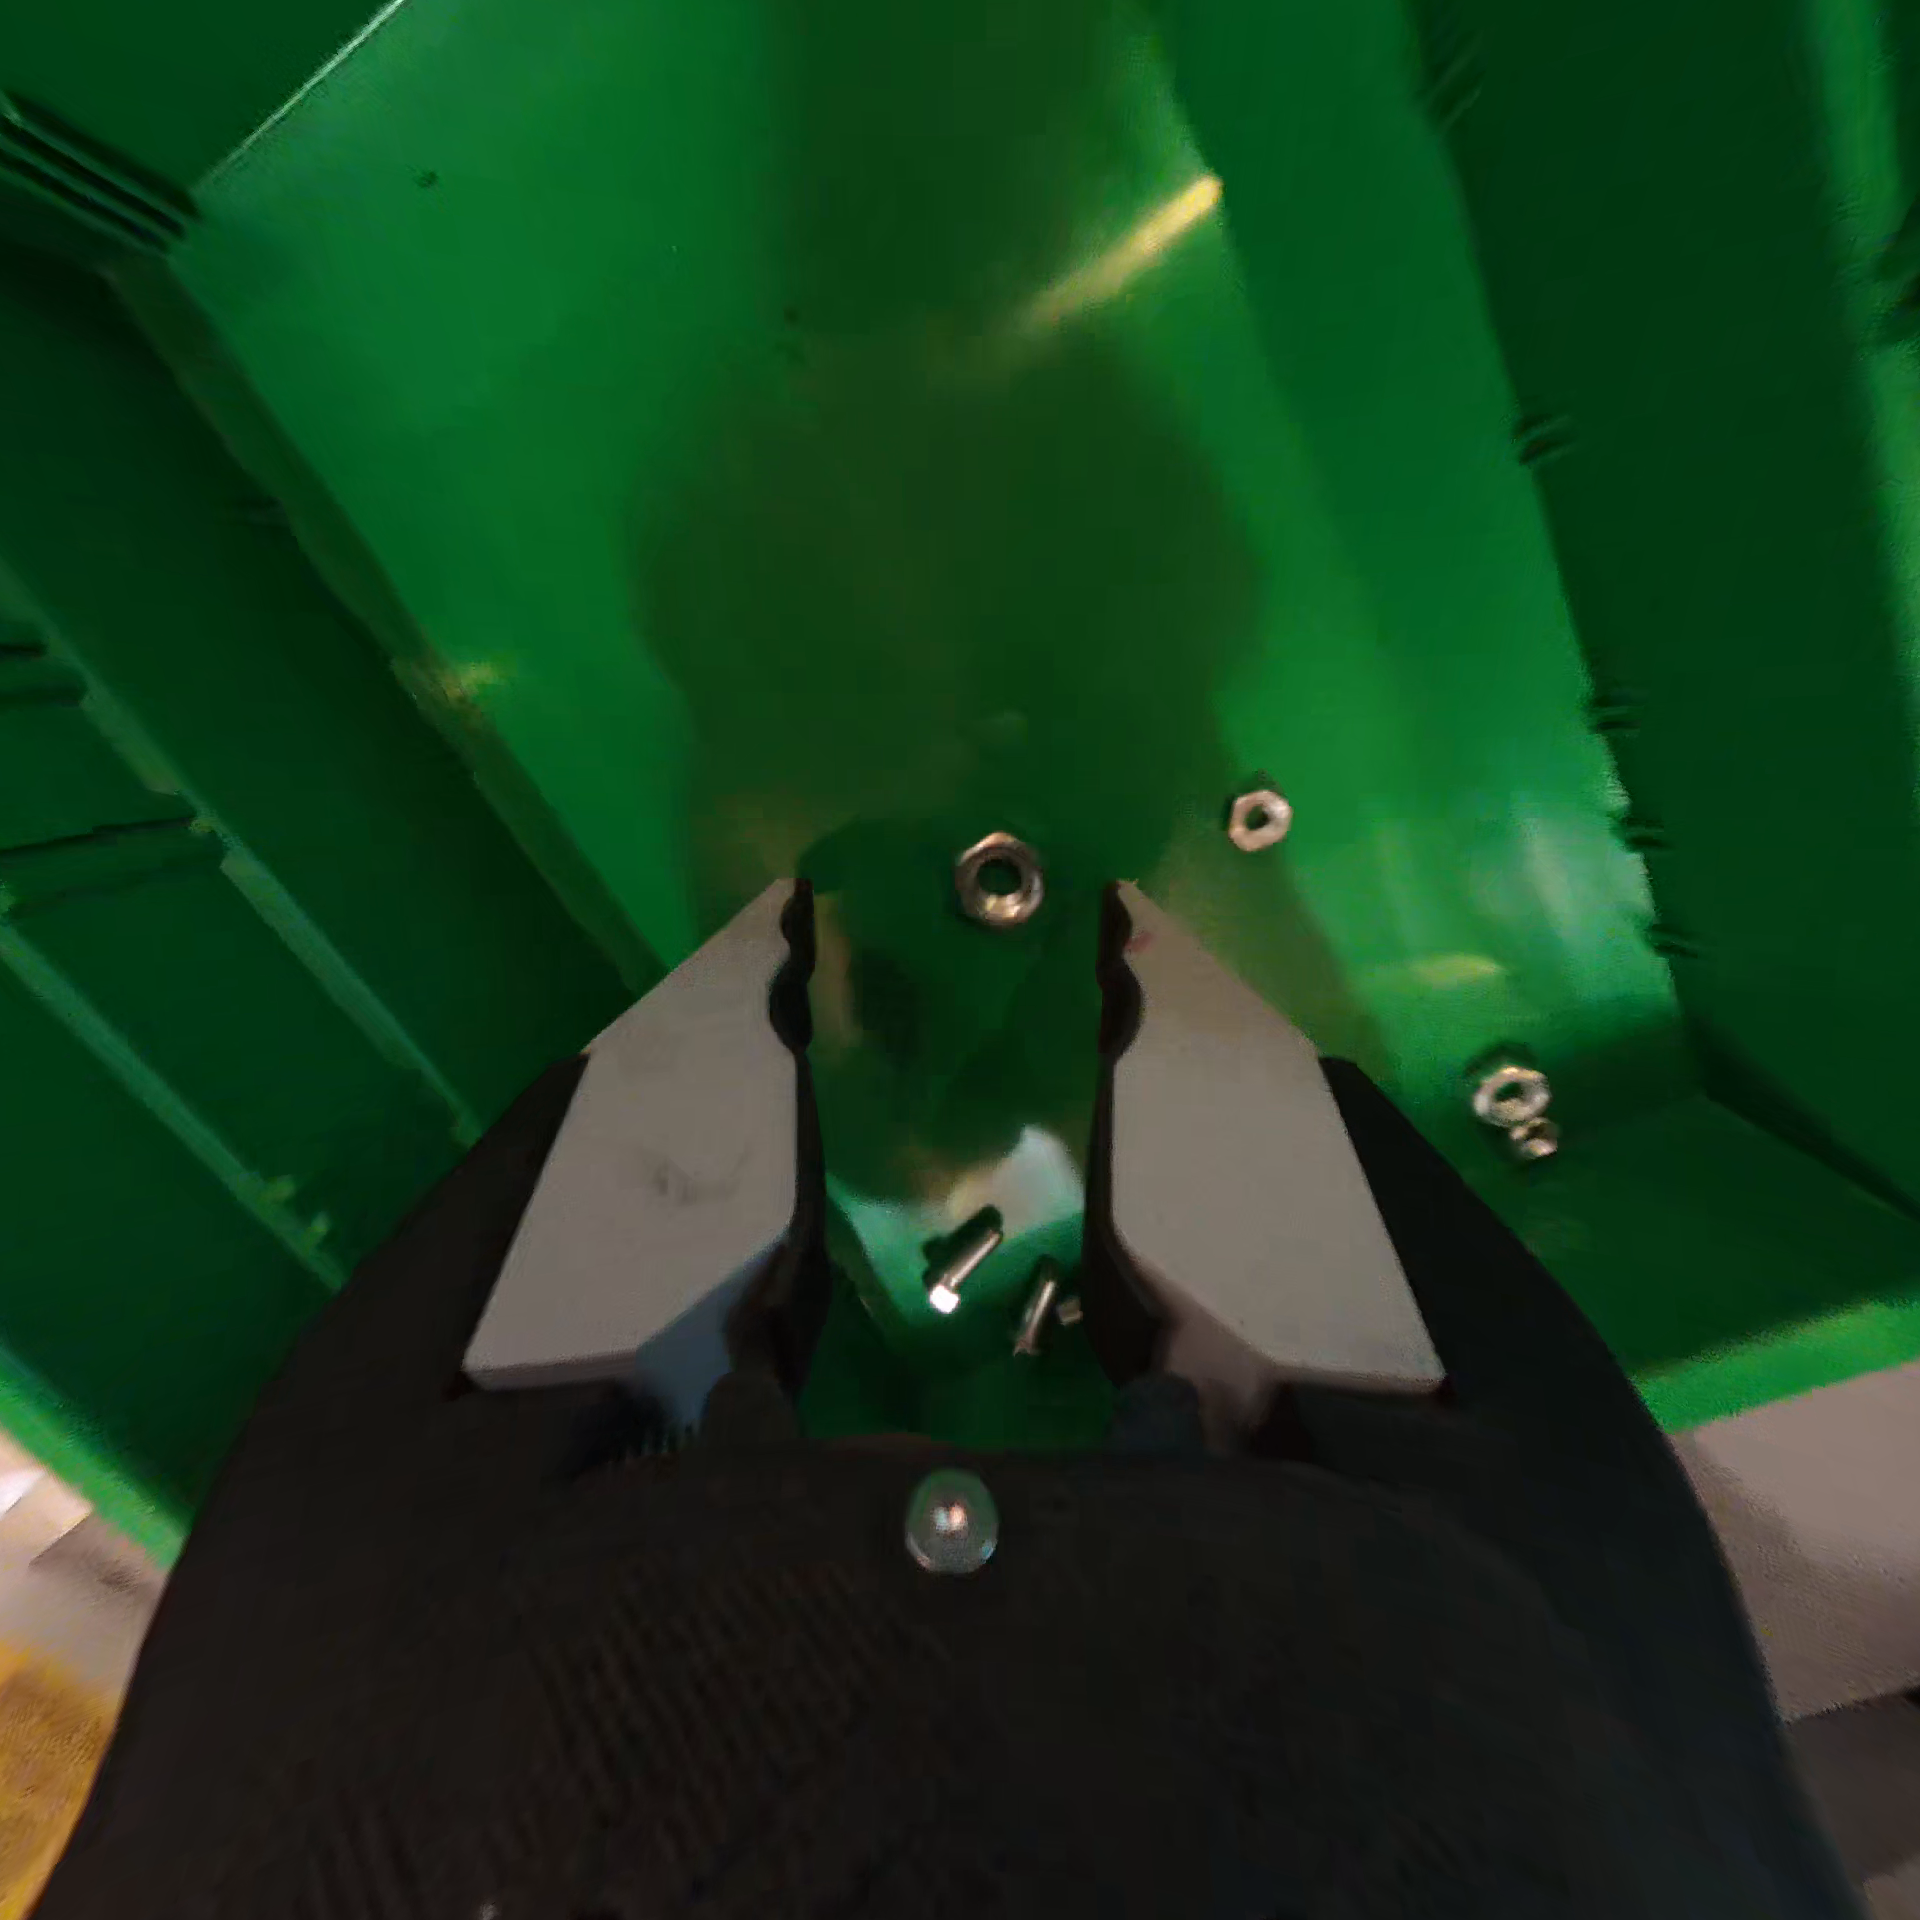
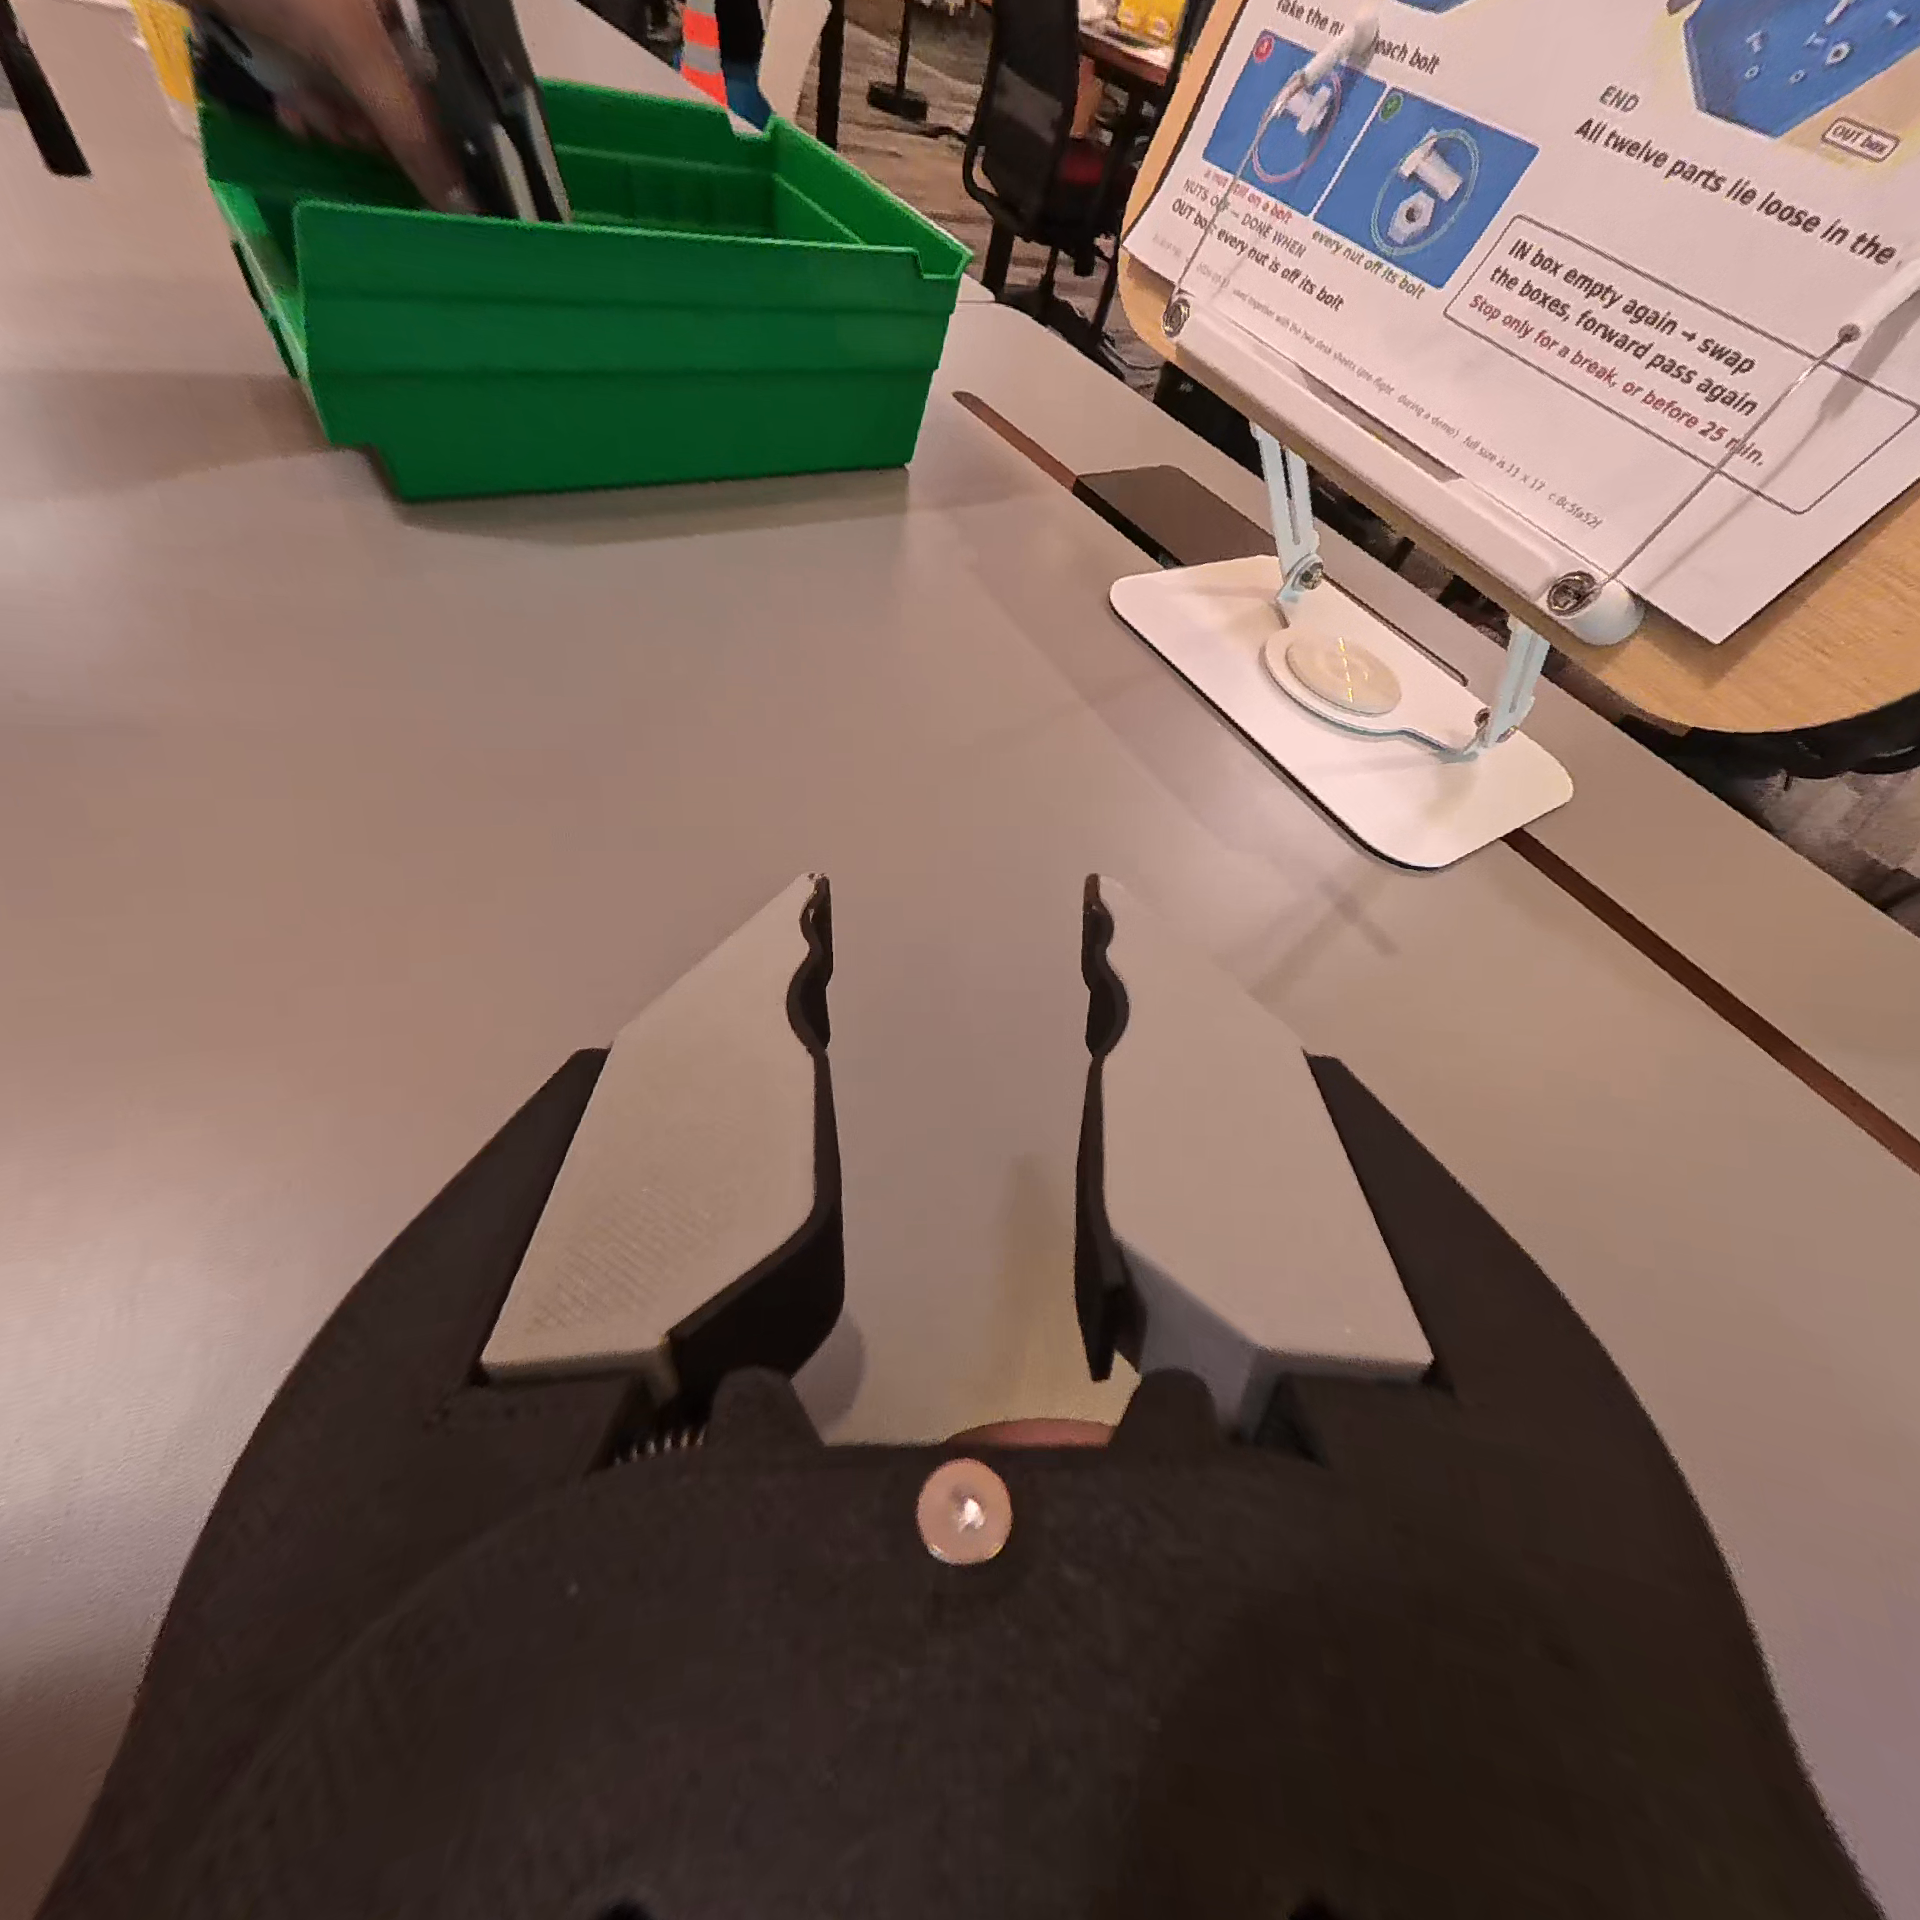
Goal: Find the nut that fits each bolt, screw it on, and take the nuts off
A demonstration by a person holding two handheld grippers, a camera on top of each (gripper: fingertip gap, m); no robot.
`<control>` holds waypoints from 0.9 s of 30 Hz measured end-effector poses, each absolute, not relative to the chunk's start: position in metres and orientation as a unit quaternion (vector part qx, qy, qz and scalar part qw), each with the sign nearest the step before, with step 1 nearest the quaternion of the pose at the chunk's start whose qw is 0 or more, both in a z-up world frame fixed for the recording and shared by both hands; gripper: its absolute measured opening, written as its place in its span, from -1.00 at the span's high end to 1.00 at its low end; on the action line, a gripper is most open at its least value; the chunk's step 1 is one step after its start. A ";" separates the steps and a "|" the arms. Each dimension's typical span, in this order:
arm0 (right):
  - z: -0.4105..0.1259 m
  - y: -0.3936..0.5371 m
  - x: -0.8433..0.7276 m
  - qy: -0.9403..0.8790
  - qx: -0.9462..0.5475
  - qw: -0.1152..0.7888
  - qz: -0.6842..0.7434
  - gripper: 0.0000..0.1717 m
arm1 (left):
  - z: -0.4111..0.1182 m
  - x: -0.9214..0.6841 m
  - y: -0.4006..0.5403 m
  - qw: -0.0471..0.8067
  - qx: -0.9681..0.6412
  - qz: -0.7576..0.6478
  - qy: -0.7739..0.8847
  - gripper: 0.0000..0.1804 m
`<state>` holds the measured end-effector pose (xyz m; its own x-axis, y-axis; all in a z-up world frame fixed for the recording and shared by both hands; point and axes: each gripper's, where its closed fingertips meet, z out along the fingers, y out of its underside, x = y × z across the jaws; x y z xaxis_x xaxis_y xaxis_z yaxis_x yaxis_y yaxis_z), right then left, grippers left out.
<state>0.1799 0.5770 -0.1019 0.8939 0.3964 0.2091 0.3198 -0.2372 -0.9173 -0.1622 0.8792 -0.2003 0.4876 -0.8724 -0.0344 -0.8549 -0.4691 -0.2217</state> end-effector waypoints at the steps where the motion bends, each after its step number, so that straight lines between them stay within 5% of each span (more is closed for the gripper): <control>1: -0.101 0.576 0.180 -0.229 -0.785 0.575 0.034 0.48 | -0.200 -0.158 0.881 0.107 -0.859 -0.056 0.498 0.52; 4: -0.102 0.572 0.181 -0.232 -0.783 0.575 0.032 0.53 | -0.200 -0.157 0.884 0.110 -0.854 -0.057 0.506 0.83; 10: -0.107 0.567 0.173 -0.243 -0.785 0.568 0.051 0.55 | -0.181 -0.157 0.869 0.116 -0.846 -0.055 0.518 0.83; 18: -0.106 0.566 0.171 -0.246 -0.783 0.569 0.054 0.55 | -0.045 -0.022 0.746 0.289 -0.678 -0.127 0.664 0.83; 27: -0.102 0.566 0.184 -0.221 -0.783 0.577 0.069 0.56 | -0.196 0.083 0.593 0.118 -0.569 -0.150 0.800 0.83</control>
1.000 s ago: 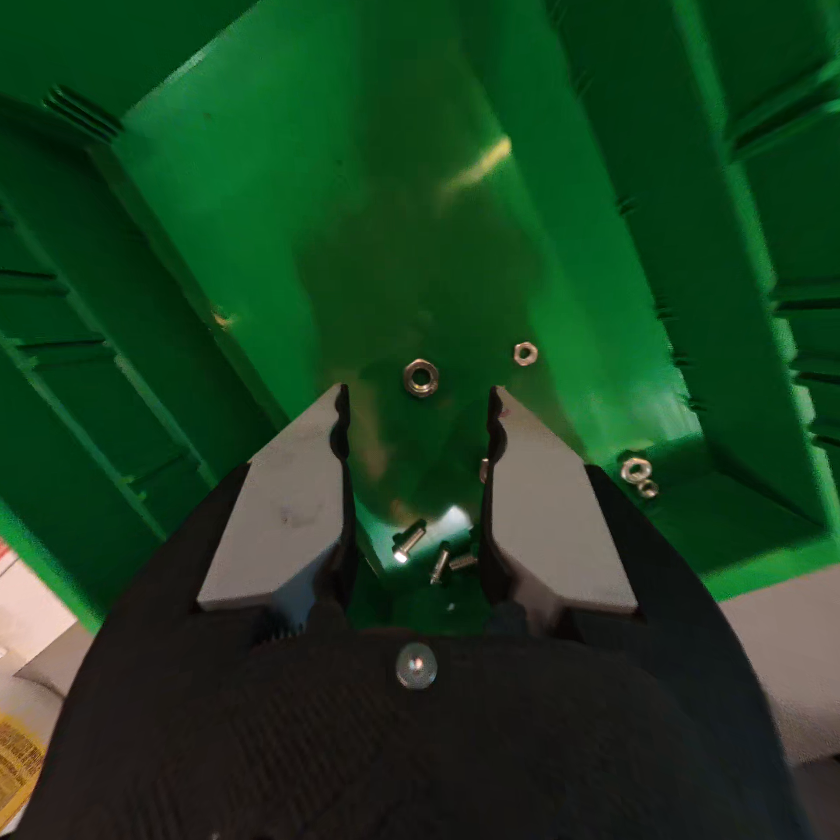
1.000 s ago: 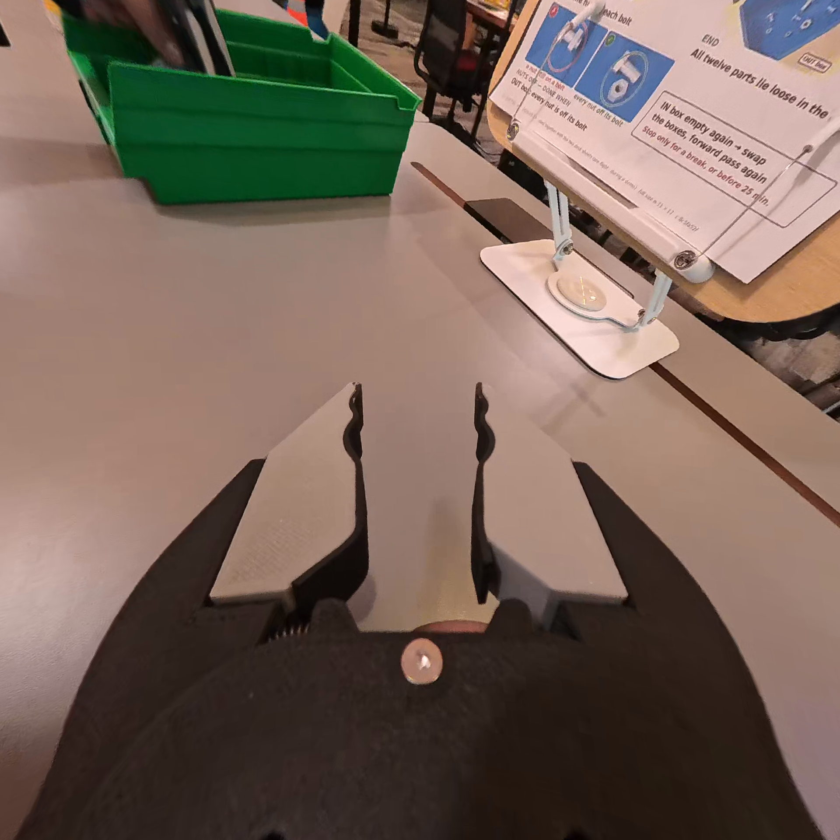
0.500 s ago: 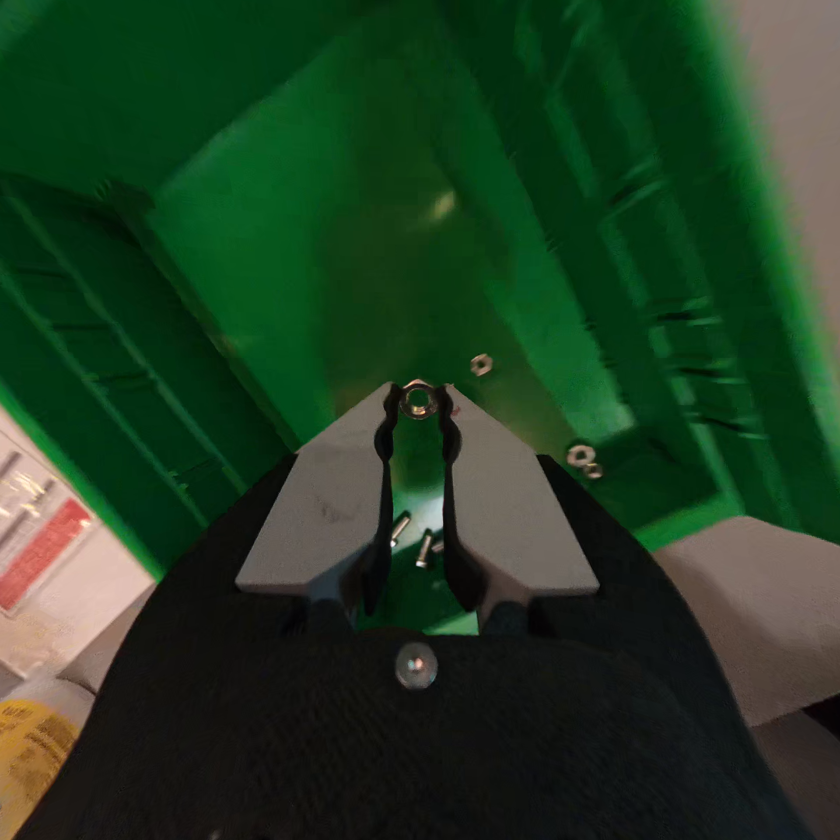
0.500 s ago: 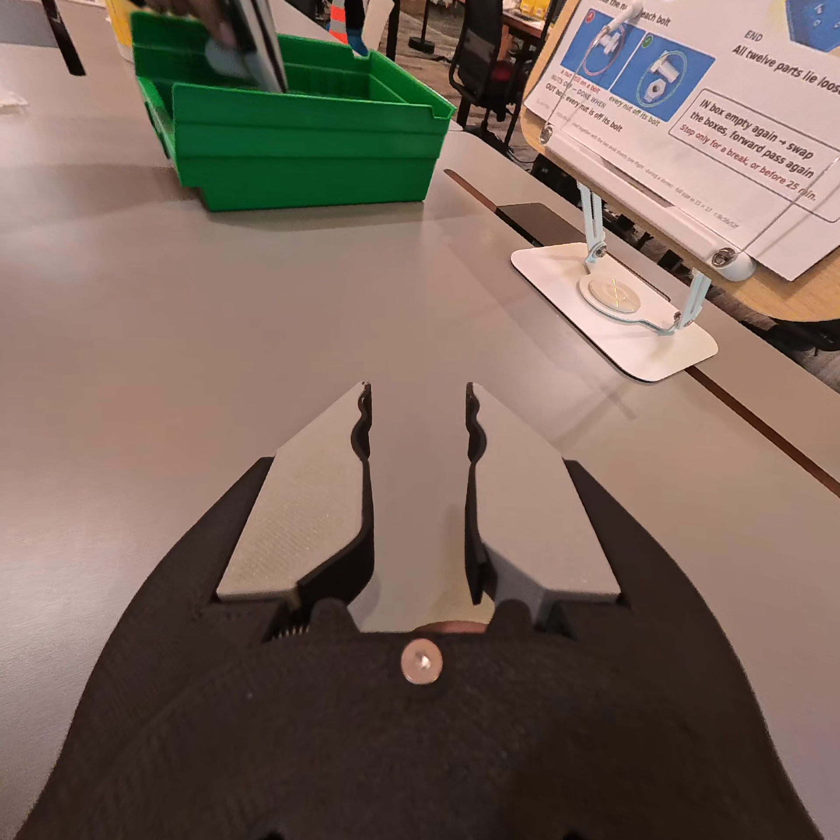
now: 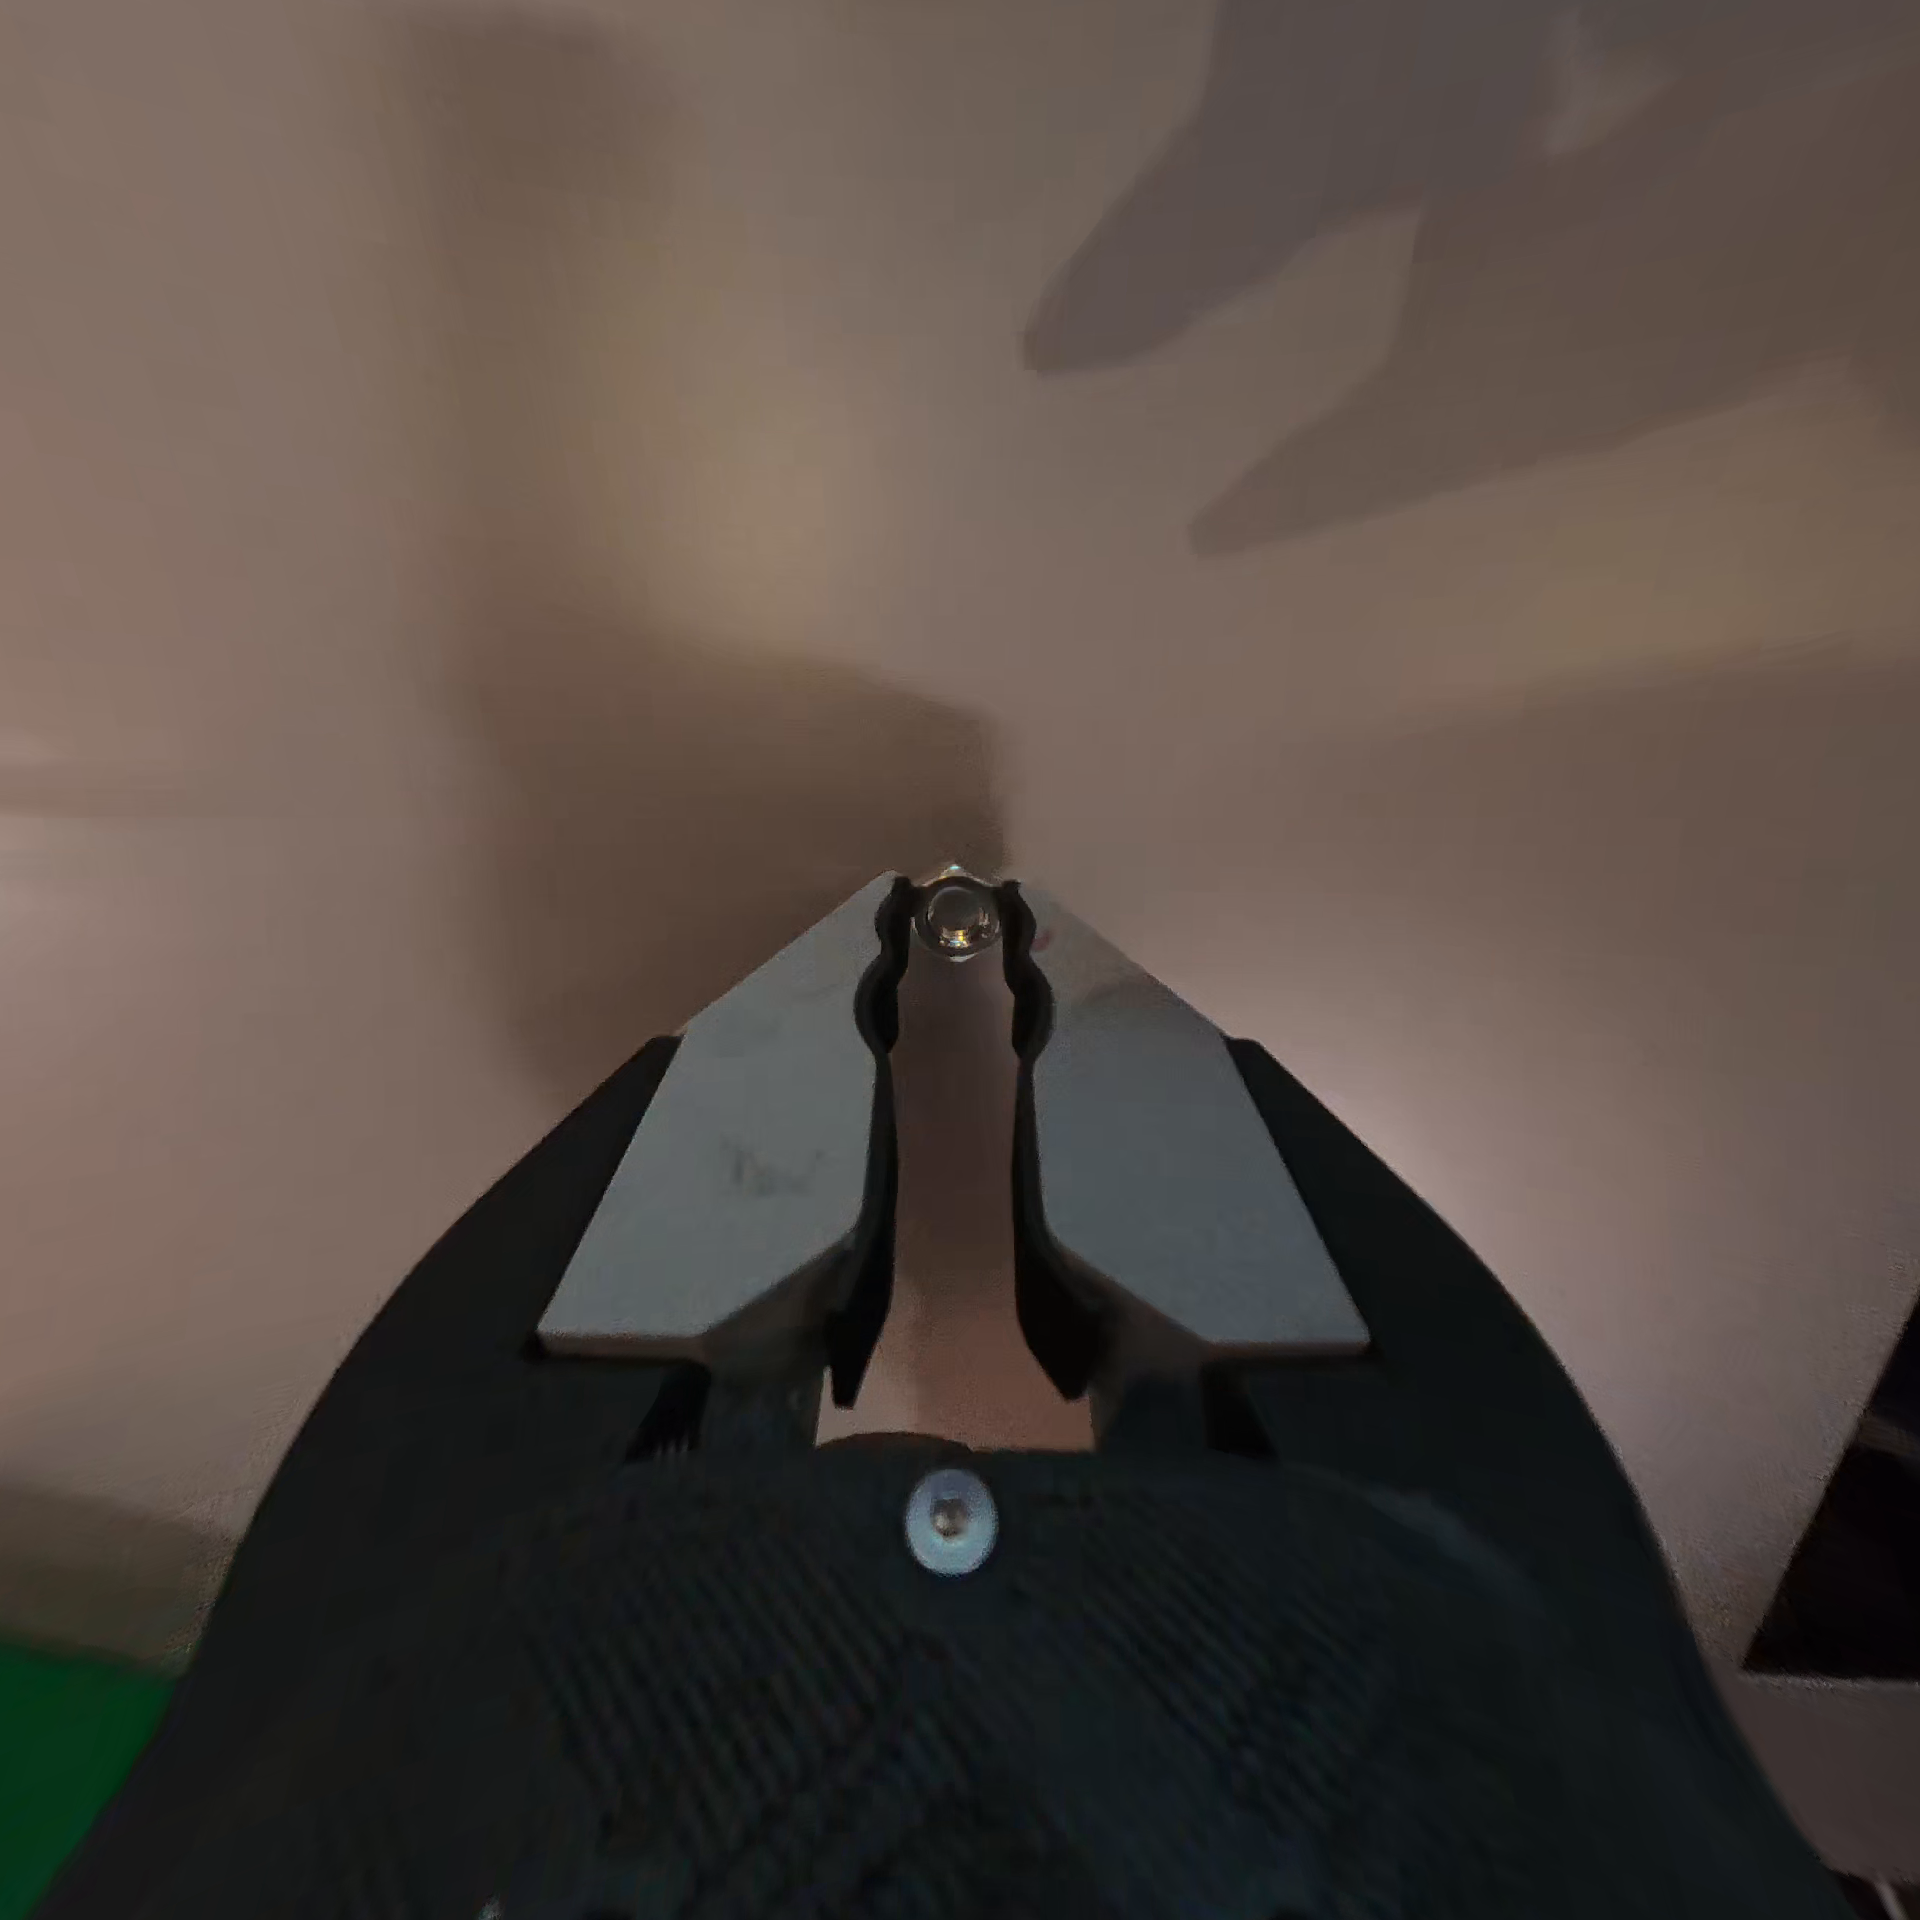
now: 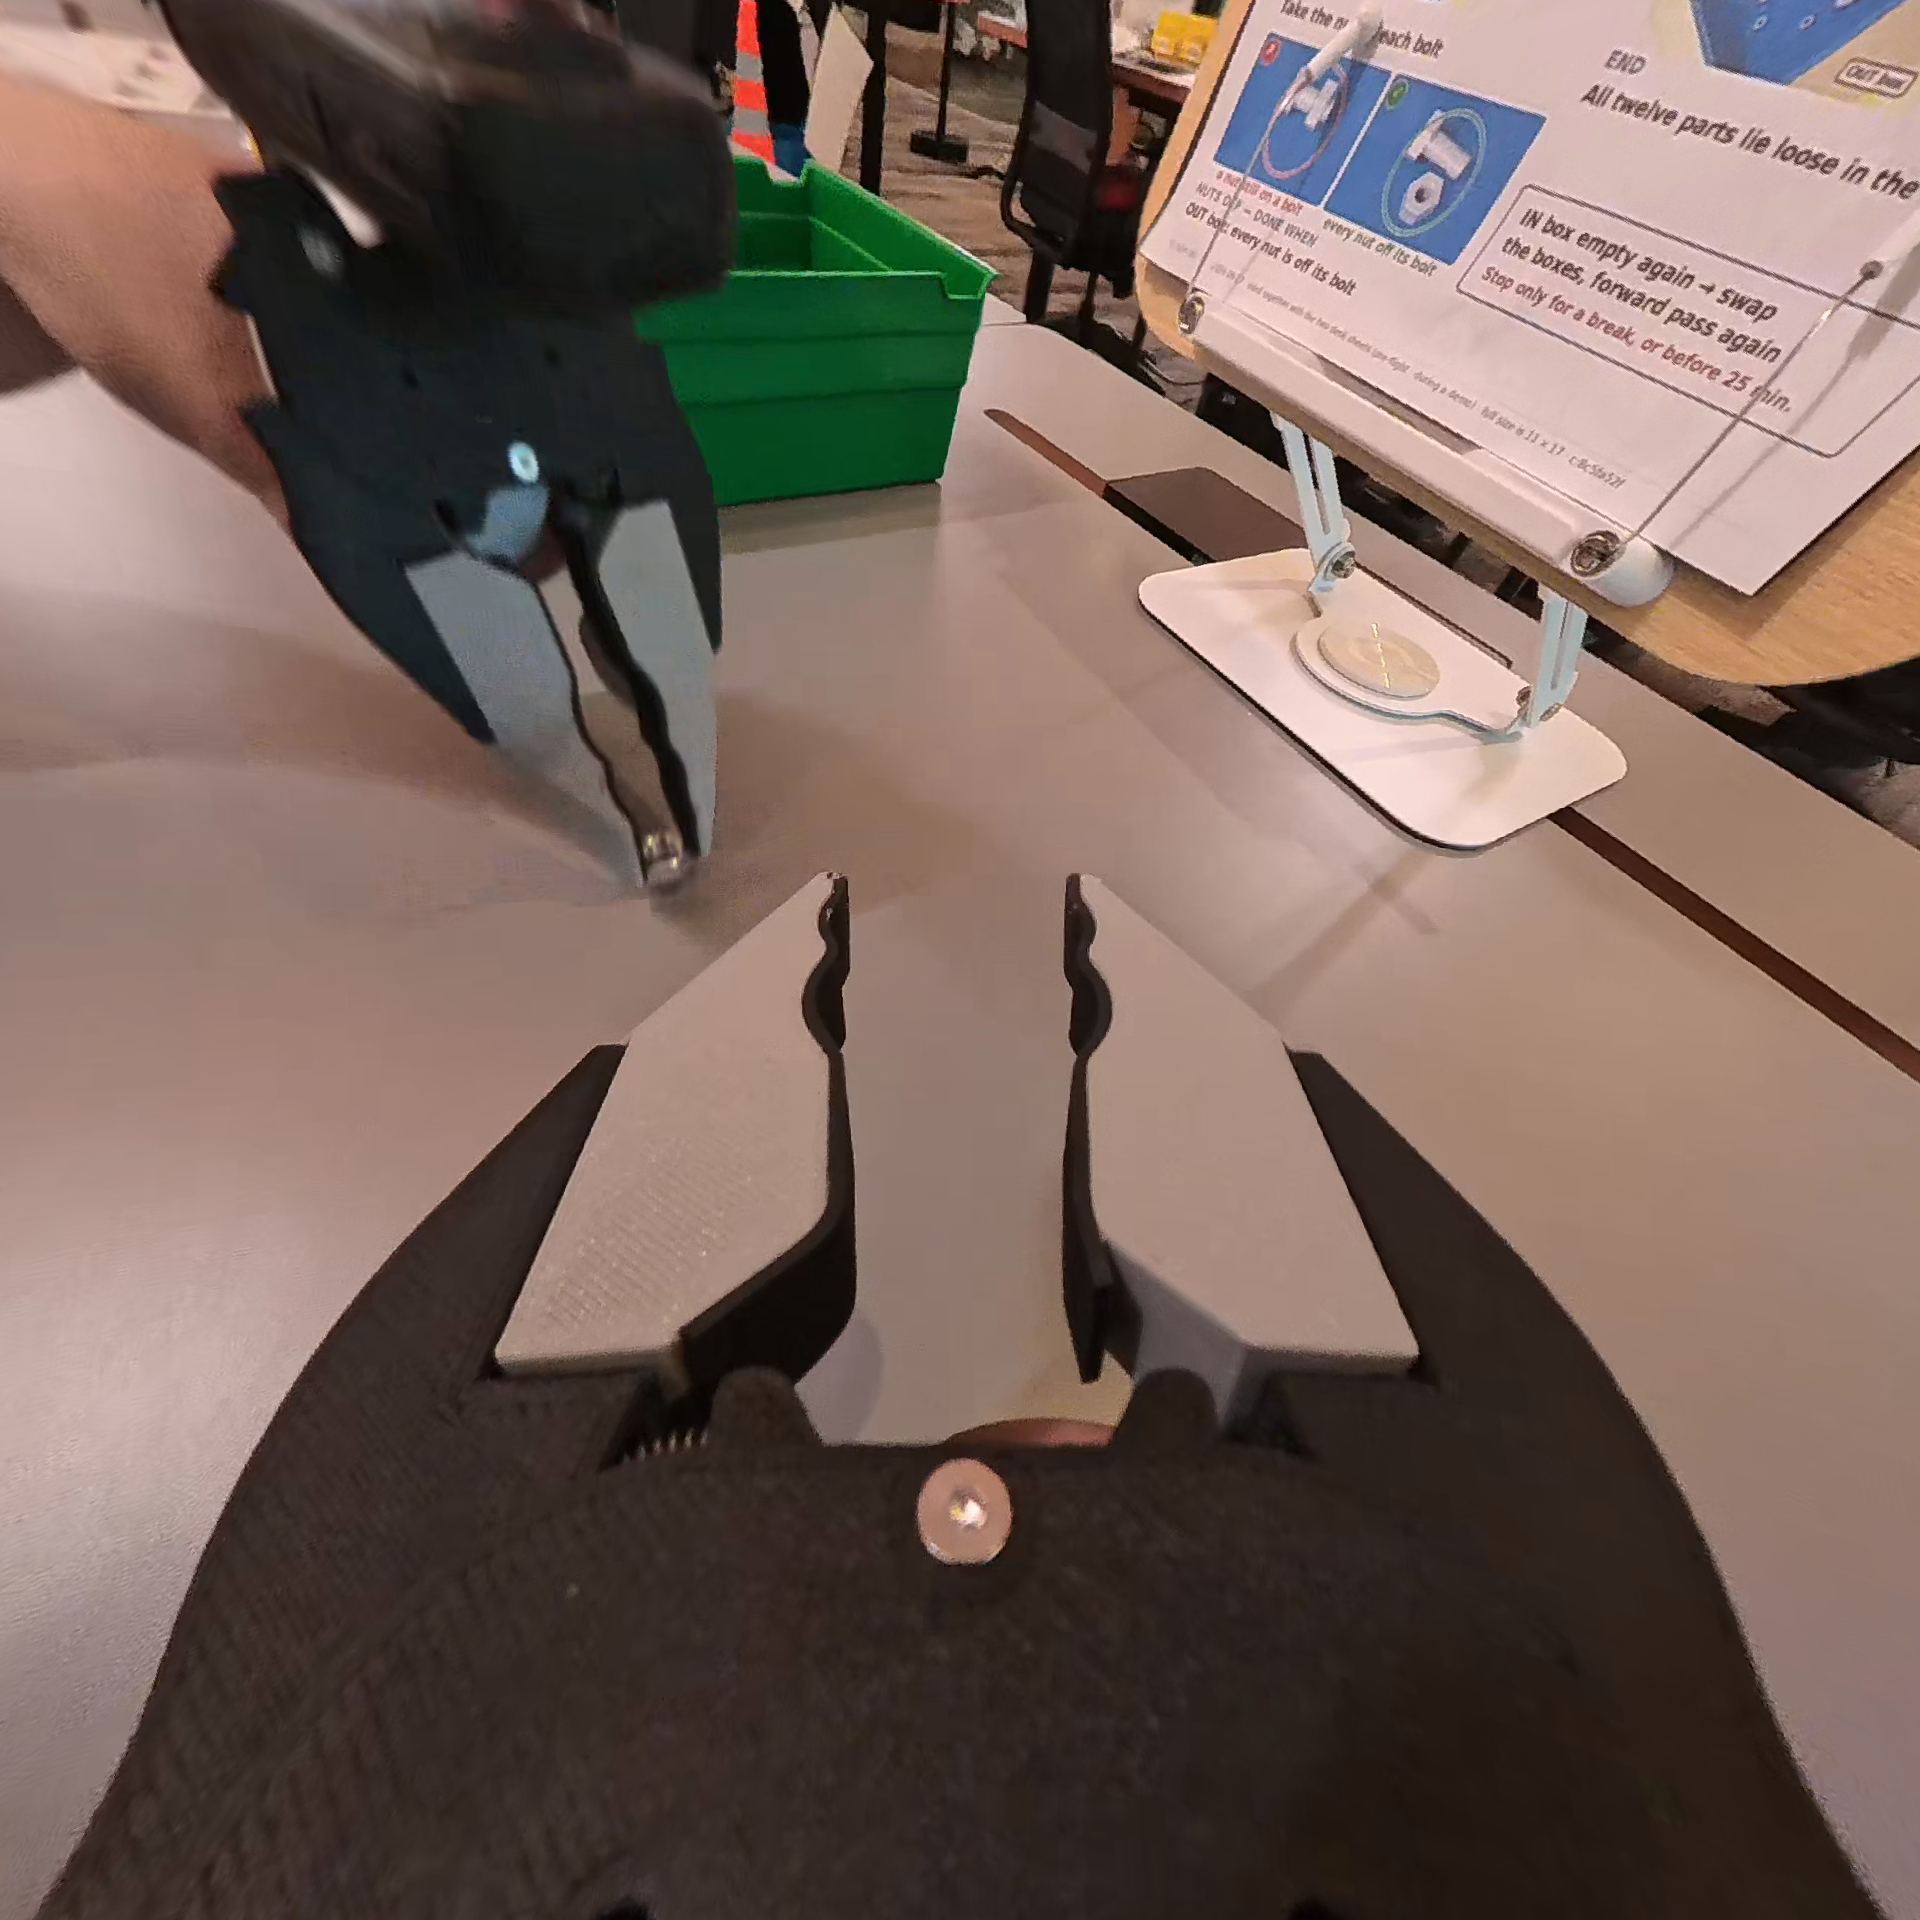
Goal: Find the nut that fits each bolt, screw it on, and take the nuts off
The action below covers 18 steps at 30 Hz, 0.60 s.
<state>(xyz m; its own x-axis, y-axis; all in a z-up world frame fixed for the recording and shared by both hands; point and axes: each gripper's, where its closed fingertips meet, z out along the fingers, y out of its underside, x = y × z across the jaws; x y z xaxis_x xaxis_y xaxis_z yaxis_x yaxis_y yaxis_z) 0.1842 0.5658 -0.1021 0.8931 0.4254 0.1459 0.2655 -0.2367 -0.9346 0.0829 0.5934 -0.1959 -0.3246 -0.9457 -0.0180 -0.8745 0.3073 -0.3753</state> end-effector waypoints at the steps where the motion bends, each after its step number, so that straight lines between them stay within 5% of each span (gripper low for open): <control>1: -0.102 0.565 0.186 -0.219 -0.784 0.577 0.070 0.55 | -0.201 0.086 0.590 0.113 -0.572 -0.162 0.796 0.83; 3: -0.102 0.564 0.186 -0.220 -0.784 0.576 0.072 0.55 | -0.201 0.089 0.586 0.113 -0.578 -0.186 0.786 0.81; 6: -0.103 0.562 0.185 -0.227 -0.785 0.572 0.067 0.55 | -0.194 0.083 0.590 0.129 -0.580 -0.179 0.784 0.49; 13: -0.095 0.557 0.183 -0.228 -0.778 0.580 0.082 0.55 | -0.061 -0.015 0.688 0.246 -0.626 -0.159 0.723 0.49; 18: -0.093 0.555 0.180 -0.230 -0.776 0.581 0.089 0.54 | -0.081 -0.136 0.783 0.164 -0.659 -0.017 0.734 0.49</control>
